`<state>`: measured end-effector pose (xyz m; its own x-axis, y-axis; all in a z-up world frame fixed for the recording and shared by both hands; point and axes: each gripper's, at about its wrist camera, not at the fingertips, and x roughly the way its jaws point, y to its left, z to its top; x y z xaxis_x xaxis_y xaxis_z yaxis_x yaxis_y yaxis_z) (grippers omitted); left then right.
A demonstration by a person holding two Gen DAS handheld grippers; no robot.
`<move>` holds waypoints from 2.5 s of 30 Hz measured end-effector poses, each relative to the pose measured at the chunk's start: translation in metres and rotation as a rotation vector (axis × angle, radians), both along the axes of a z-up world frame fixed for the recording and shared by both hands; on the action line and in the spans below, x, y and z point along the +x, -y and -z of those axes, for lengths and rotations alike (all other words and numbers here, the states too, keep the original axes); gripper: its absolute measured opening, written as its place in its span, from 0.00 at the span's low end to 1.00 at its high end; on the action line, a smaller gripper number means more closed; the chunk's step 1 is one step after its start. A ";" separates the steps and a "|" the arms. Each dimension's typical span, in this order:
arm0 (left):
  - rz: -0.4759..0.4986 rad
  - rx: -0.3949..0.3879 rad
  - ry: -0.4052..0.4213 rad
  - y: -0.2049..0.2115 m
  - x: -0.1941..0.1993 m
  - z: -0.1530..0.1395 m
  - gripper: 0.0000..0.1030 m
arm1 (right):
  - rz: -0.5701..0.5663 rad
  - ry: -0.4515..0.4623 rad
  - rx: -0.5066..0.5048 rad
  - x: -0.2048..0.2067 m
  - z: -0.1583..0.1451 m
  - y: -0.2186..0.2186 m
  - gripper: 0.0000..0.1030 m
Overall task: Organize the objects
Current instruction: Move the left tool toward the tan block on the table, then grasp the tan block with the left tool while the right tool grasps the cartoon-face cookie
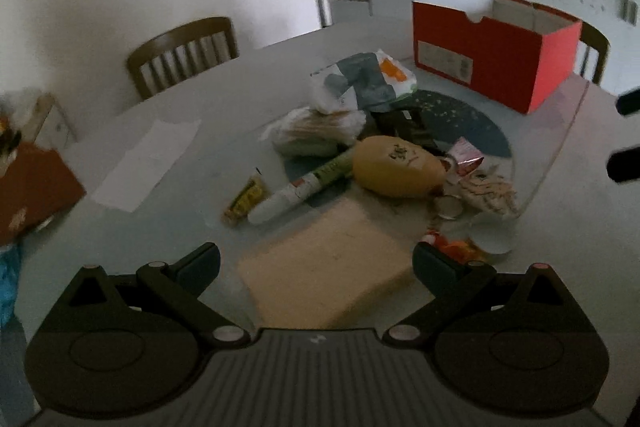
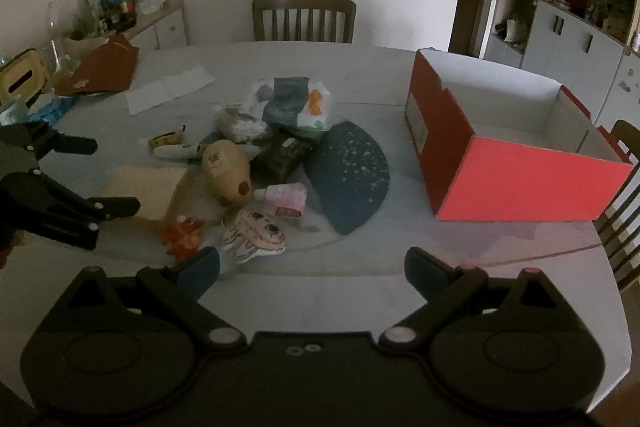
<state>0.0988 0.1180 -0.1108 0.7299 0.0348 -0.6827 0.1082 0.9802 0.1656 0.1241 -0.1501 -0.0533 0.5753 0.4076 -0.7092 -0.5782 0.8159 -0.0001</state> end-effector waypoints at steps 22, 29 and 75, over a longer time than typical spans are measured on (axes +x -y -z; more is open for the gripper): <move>0.280 0.040 -0.189 -0.015 0.052 0.029 1.00 | -0.089 -0.075 -0.048 0.040 0.023 -0.040 0.95; 0.221 0.026 -0.166 -0.010 0.057 0.032 1.00 | -0.088 -0.146 -0.038 0.057 0.044 -0.052 0.90; -0.244 -0.182 -0.076 0.047 0.005 -0.032 0.75 | -0.220 -0.262 0.152 0.104 -0.017 0.054 0.27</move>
<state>0.1041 0.0705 -0.0789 0.6616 0.0751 -0.7461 -0.1290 0.9915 -0.0145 0.2282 -0.2036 -0.0363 0.2696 0.6135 -0.7423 -0.7040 0.6515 0.2828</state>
